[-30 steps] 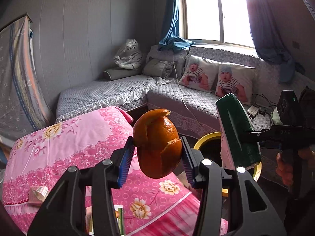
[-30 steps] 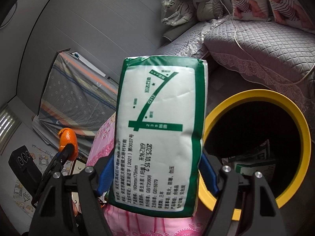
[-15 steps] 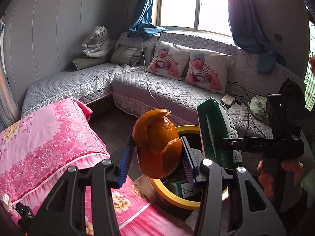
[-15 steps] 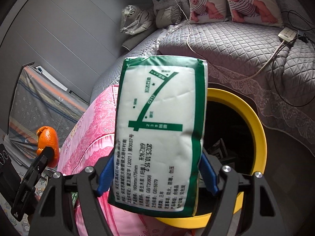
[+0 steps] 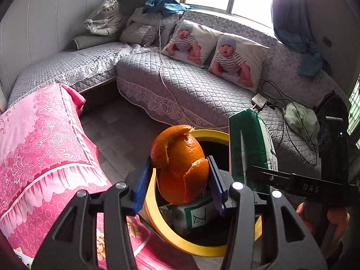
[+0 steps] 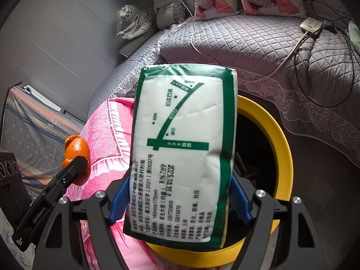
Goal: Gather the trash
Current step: 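Open both tools over the bin to drop the tissue pack and orange peel, then return to the bed and grasp the black plastic bag with the right tool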
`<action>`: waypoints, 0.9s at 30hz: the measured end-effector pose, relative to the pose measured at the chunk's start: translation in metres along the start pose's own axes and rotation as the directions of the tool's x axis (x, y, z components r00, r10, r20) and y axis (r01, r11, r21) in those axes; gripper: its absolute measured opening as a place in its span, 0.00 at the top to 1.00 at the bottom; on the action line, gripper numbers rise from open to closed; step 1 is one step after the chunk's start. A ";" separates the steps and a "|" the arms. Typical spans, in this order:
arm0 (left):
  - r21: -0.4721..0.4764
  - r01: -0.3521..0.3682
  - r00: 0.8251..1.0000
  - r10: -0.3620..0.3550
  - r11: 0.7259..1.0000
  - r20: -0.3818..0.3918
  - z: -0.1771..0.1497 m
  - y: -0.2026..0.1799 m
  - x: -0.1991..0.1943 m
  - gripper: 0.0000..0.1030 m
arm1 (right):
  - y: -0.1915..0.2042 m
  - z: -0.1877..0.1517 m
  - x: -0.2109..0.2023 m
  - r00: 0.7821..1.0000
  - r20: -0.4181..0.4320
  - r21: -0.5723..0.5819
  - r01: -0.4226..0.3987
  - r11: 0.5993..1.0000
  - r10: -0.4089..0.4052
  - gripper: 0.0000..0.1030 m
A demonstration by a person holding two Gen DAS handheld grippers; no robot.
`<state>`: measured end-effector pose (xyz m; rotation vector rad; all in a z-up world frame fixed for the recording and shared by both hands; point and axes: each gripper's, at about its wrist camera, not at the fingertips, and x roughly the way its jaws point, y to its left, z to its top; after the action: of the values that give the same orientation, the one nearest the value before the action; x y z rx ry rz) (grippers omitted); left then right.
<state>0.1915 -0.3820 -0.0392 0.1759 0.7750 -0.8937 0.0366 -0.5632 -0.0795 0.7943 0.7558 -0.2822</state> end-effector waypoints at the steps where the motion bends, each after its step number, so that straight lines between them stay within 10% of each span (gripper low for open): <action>1: -0.012 0.001 1.000 -0.001 1.000 0.001 0.001 0.001 0.000 0.51 | -0.001 0.002 -0.001 1.000 0.010 0.003 0.015 1.000 -0.015 0.24; 7: -0.097 0.006 0.999 -0.002 0.995 0.041 0.004 0.017 -0.007 0.13 | -0.015 0.007 -0.026 0.996 0.093 0.067 0.007 0.998 -0.013 0.10; 20: -0.229 -0.015 0.964 0.075 0.973 0.254 -0.021 0.059 -0.119 0.08 | 0.026 -0.003 -0.053 0.975 0.175 -0.135 -0.111 0.985 0.134 0.10; 27: -0.195 -0.154 0.921 0.213 0.969 0.327 -0.076 0.109 -0.217 0.08 | 0.127 -0.042 -0.036 0.940 -0.004 -0.471 -0.302 0.829 0.341 0.10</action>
<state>0.1511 -0.1416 0.0338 -0.0561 0.4908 -0.6527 0.0526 -0.4478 -0.0047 0.4339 0.5667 0.1740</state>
